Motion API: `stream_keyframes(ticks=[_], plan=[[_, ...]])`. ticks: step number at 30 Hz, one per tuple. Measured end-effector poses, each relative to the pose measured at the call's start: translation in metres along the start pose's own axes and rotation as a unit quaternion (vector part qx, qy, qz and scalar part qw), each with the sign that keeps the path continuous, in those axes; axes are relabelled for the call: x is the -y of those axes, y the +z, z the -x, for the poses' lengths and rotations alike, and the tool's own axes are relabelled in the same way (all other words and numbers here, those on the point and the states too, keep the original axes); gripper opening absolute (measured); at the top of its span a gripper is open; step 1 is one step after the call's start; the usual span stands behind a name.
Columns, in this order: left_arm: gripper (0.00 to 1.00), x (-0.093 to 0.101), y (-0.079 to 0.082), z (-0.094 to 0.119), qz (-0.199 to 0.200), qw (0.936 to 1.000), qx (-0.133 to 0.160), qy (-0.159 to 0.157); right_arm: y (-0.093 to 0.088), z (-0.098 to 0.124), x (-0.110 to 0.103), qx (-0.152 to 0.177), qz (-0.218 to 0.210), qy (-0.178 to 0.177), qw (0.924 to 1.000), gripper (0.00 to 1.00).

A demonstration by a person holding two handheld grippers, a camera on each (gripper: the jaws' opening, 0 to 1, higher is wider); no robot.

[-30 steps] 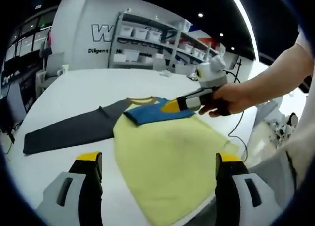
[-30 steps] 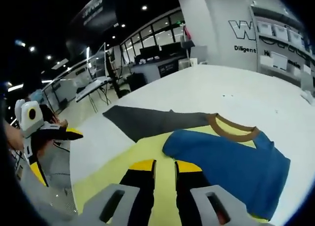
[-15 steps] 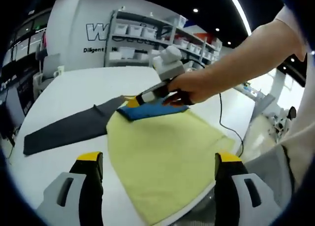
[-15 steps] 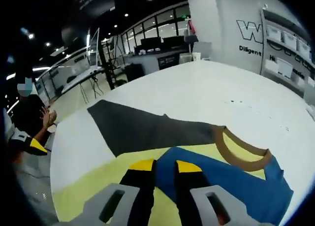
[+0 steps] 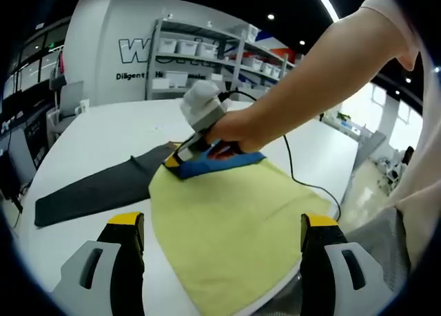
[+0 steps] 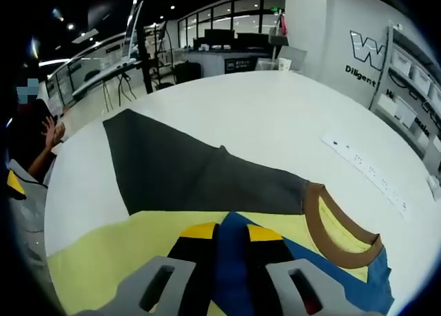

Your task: Fold the garment on the visible template until the final outline fits inside the template.

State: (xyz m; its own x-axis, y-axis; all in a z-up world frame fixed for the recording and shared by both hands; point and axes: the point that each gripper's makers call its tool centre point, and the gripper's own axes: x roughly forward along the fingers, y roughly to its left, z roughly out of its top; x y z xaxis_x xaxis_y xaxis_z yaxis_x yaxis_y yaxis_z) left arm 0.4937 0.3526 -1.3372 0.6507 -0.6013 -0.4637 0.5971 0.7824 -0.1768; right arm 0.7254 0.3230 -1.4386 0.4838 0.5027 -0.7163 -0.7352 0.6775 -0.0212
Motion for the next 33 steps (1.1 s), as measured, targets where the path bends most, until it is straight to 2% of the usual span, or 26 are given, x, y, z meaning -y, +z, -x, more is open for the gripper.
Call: stream_keyframes(ticks=[1, 2, 7, 11, 14, 16, 18, 19, 20, 22, 23, 24, 25, 27, 33], plan=[[0.92, -0.001, 0.000, -0.001, 0.002, 1.0000, 0.000, 0.001, -0.002, -0.001, -0.001, -0.008, 0.008, 0.000, 0.9999, 0.07], [0.92, -0.002, 0.000, -0.001, 0.003, 1.0000, 0.000, 0.002, -0.004, -0.003, 0.001, -0.018, 0.033, -0.005, 0.9993, 0.07], [0.91, -0.006, 0.001, -0.003, 0.005, 1.0000, 0.001, 0.004, -0.002, -0.006, 0.004, -0.013, 0.026, -0.016, 0.9994, 0.00], [0.91, -0.009, -0.004, -0.004, 0.009, 0.9999, -0.004, 0.004, 0.000, -0.006, 0.004, -0.016, 0.037, -0.014, 0.9991, 0.00], [0.90, -0.012, -0.002, -0.005, 0.009, 0.9999, -0.001, 0.006, 0.012, -0.003, 0.008, 0.011, 0.009, -0.021, 0.9997, 0.00], [0.90, -0.014, -0.002, -0.005, 0.015, 0.9999, 0.001, 0.006, 0.014, -0.001, 0.009, 0.009, 0.003, -0.018, 0.9998, 0.00], [0.90, -0.014, -0.002, -0.006, 0.013, 0.9999, 0.000, 0.005, 0.027, -0.001, 0.007, 0.042, -0.026, -0.006, 0.9988, 0.00], [0.90, -0.015, -0.002, -0.006, 0.010, 0.9999, -0.002, 0.005, 0.026, -0.002, 0.007, 0.042, -0.043, -0.001, 0.9982, 0.00], [0.90, -0.015, -0.002, -0.006, 0.010, 0.9999, -0.002, 0.006, 0.022, -0.003, 0.010, 0.029, -0.036, -0.002, 0.9989, 0.00], [0.90, -0.016, 0.001, -0.004, 0.015, 0.9999, 0.004, 0.007, 0.020, -0.007, -0.002, 0.027, -0.055, 0.031, 0.9976, 0.00], [0.90, -0.016, 0.001, -0.004, 0.012, 0.9999, 0.004, 0.007, 0.017, -0.007, 0.000, 0.017, -0.041, 0.026, 0.9987, 0.00], [0.90, -0.017, 0.001, -0.004, 0.010, 0.9999, 0.002, 0.007, 0.019, -0.006, 0.000, 0.023, -0.049, 0.028, 0.9982, 0.00], [0.90, -0.017, 0.000, -0.003, 0.009, 0.9999, 0.001, 0.008, 0.028, -0.004, -0.001, 0.046, -0.073, 0.038, 0.9956, 0.00], [0.90, -0.020, -0.002, -0.001, 0.012, 0.9999, 0.002, 0.010, 0.034, 0.005, 0.007, 0.059, -0.066, 0.028, 0.9957, 0.05], [0.90, -0.031, -0.008, 0.005, 0.021, 0.9997, 0.002, 0.016, 0.040, 0.033, 0.014, 0.088, -0.068, 0.034, 0.9932, 0.07]])
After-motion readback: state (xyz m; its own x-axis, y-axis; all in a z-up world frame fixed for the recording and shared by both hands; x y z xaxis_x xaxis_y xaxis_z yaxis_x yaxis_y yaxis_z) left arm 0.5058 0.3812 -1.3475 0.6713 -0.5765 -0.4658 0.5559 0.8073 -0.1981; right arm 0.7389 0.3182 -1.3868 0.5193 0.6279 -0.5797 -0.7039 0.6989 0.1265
